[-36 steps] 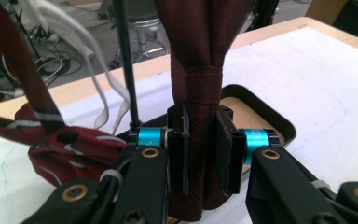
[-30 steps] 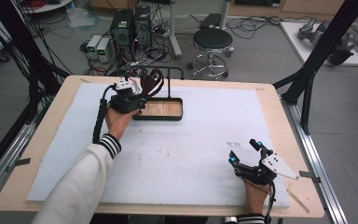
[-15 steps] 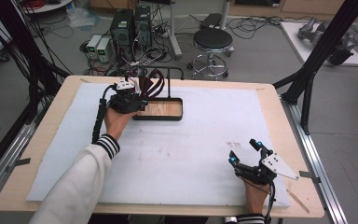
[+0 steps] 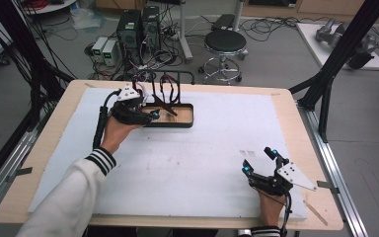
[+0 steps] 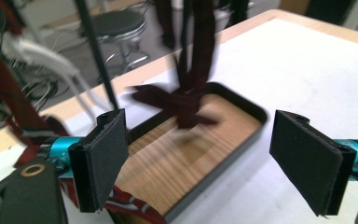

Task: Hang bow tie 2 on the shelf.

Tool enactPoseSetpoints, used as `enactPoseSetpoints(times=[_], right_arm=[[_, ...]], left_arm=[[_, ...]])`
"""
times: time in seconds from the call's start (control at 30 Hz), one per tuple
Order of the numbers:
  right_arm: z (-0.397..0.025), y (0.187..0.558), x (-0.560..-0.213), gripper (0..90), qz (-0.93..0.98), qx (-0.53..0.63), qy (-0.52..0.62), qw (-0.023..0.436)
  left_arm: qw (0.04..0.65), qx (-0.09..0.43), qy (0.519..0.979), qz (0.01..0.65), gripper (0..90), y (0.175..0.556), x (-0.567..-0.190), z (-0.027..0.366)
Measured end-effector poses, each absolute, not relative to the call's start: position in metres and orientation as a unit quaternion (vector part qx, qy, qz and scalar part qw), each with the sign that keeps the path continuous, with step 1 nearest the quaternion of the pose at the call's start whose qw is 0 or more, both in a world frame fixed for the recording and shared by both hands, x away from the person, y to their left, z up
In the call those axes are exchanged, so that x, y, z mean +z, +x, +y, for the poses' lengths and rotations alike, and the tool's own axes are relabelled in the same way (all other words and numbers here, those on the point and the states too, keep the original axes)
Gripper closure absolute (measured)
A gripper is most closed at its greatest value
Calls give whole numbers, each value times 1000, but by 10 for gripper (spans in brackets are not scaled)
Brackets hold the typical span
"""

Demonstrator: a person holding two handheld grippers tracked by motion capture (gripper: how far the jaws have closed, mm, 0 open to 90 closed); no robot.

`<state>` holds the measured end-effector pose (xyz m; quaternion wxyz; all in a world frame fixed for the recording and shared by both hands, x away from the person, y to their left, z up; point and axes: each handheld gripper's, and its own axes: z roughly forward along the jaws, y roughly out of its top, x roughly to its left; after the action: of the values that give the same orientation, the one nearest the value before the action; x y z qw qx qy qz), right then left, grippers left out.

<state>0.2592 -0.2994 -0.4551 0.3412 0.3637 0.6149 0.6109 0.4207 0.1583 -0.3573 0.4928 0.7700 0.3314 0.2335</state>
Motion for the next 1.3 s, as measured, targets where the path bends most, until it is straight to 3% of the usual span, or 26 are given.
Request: enactPoseSetpoints(times=[0.23,0.47,0.87,1.3], right_arm=[[-298,257,-455,91,615,613,358,345],[-299,257,-456,91,614,614,355,347],[-298,257,-455,91,610,612,363,349],[-298,257,-456,91,611,611,363,350]], left_arm=[[567,242,745,253,185,390,-349,181],[613,272,710,214,171,356,-361,221],[635,298,671,240,170,303,-409,282],[640,313,636,297,170,286,-449,304]])
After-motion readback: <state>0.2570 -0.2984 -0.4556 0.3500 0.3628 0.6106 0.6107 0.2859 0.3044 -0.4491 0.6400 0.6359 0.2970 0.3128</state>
